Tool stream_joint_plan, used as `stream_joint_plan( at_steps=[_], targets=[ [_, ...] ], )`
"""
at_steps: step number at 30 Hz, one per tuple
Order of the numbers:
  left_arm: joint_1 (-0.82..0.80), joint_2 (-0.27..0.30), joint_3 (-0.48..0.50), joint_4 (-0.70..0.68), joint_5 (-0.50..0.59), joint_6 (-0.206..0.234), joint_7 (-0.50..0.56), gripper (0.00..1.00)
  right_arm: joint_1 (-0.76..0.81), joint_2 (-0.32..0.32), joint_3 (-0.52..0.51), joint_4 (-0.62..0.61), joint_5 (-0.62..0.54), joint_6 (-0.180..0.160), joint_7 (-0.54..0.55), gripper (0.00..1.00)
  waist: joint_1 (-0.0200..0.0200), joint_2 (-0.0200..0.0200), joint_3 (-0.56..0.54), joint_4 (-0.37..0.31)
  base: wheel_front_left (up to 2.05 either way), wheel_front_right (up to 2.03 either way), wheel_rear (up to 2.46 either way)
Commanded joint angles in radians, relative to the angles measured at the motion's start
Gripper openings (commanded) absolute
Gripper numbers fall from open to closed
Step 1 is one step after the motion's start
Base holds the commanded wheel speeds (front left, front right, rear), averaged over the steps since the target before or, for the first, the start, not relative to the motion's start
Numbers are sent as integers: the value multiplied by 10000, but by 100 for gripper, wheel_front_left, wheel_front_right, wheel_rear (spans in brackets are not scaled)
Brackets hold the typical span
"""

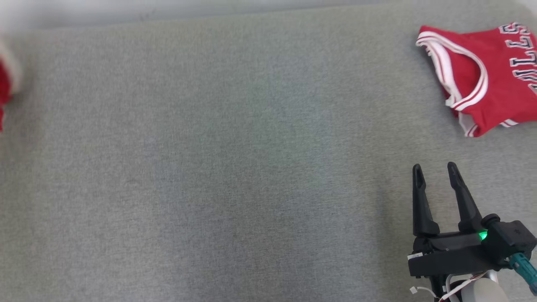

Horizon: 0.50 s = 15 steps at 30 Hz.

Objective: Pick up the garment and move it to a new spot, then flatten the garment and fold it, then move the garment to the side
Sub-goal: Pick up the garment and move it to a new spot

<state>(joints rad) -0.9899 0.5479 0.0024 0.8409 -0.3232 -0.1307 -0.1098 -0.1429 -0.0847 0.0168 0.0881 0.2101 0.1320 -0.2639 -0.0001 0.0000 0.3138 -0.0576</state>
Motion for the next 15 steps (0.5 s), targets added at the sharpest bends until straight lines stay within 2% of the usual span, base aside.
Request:
stream_joint_plan(
  at_steps=[1, 11, 15],
  targets=[
    [-241, -32, -223, -392, 85, 19, -12, 0, 102, 88, 15, 59, 124, -29, -1, 100, 1, 0, -390, -320, 0, 0, 0],
    [-684, -1015, -1537, -3748, -320, 14, 1188, 0, 302, 323, 122, 329, 526, -29, -1, 100, 1, 0, -783, -1613, 0, 0, 0],
    [-534, -1359, -1903, -4529, -368, 14, 1524, 0, 332, 343, 162, 364, 650, -29, 1, 100, 1, 0, -806, -2060, 0, 0, 0]
  ],
)
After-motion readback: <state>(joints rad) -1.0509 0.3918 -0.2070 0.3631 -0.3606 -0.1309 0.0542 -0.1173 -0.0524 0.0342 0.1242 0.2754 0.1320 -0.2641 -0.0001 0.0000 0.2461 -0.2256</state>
